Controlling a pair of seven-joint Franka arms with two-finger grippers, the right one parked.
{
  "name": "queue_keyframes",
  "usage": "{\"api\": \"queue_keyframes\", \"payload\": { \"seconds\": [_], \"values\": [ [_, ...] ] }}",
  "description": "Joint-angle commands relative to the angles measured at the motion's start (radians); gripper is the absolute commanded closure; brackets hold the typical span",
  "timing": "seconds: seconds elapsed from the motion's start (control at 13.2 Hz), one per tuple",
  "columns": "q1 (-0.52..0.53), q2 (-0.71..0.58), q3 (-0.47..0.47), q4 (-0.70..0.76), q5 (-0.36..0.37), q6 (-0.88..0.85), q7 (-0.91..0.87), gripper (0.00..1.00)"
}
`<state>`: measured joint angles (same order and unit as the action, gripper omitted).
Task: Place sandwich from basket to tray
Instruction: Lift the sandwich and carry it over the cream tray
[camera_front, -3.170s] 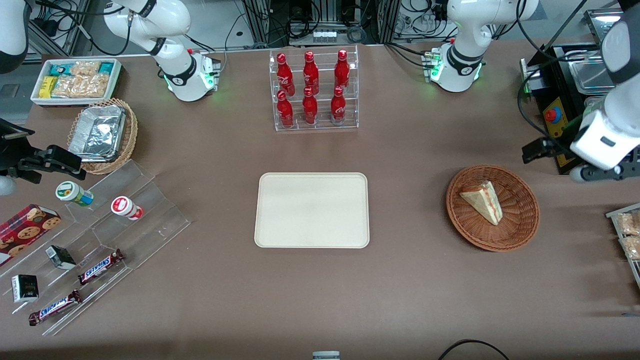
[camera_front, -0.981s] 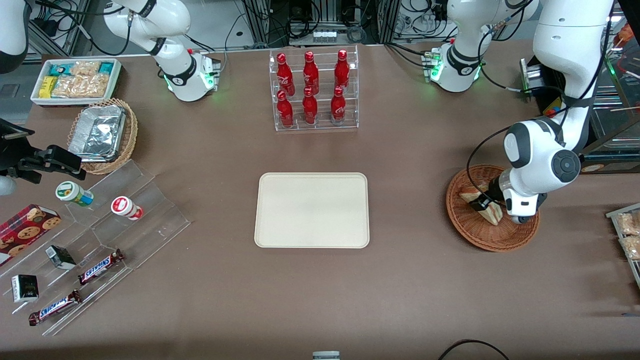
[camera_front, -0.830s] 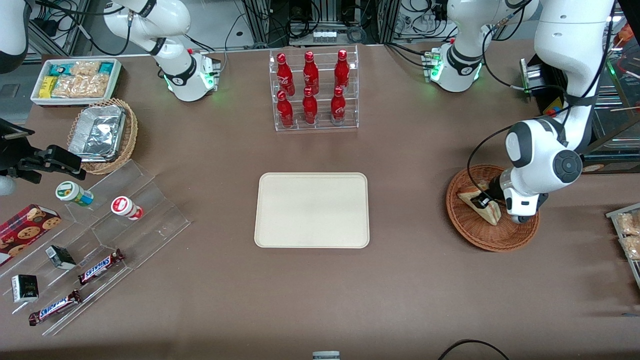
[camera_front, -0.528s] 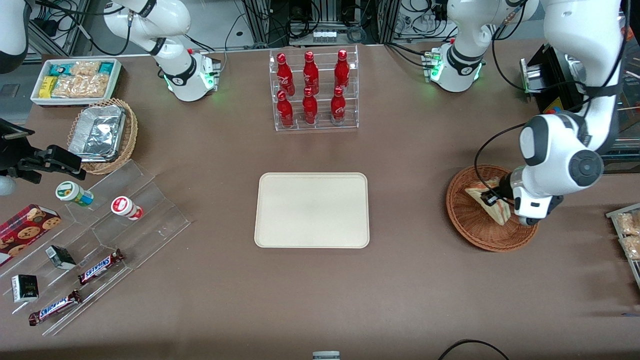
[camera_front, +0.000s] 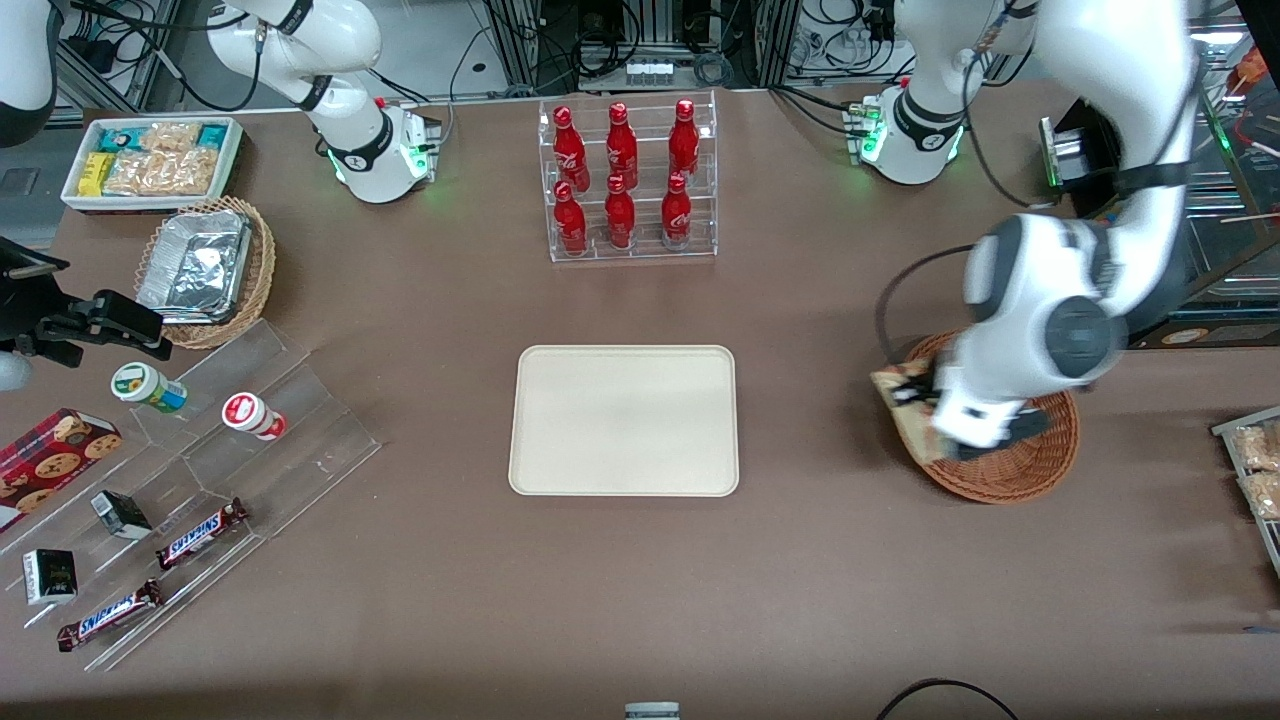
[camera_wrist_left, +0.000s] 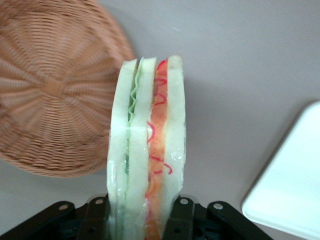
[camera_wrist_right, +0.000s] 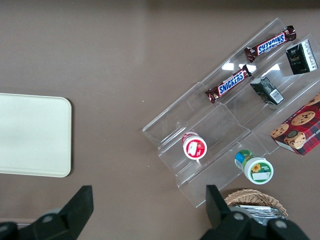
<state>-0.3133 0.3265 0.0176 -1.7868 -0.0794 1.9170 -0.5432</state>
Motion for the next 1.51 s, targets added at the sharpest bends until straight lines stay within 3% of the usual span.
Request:
{"api": "queue_keyframes", "payload": {
  "seconds": [0.0, 0.38, 0.83, 1.43],
  "values": [
    [-0.139, 0.109, 0.010, 0.116, 0.007, -0.019, 0.011, 0.62],
    [-0.269, 0.327, -0.030, 0.320, -0.022, 0.031, 0.002, 0.62],
    [-0.299, 0.431, -0.065, 0.325, -0.059, 0.189, -0.003, 0.59],
    [-0.320, 0.488, -0.065, 0.403, -0.077, 0.188, -0.038, 0.57]
  ]
}}
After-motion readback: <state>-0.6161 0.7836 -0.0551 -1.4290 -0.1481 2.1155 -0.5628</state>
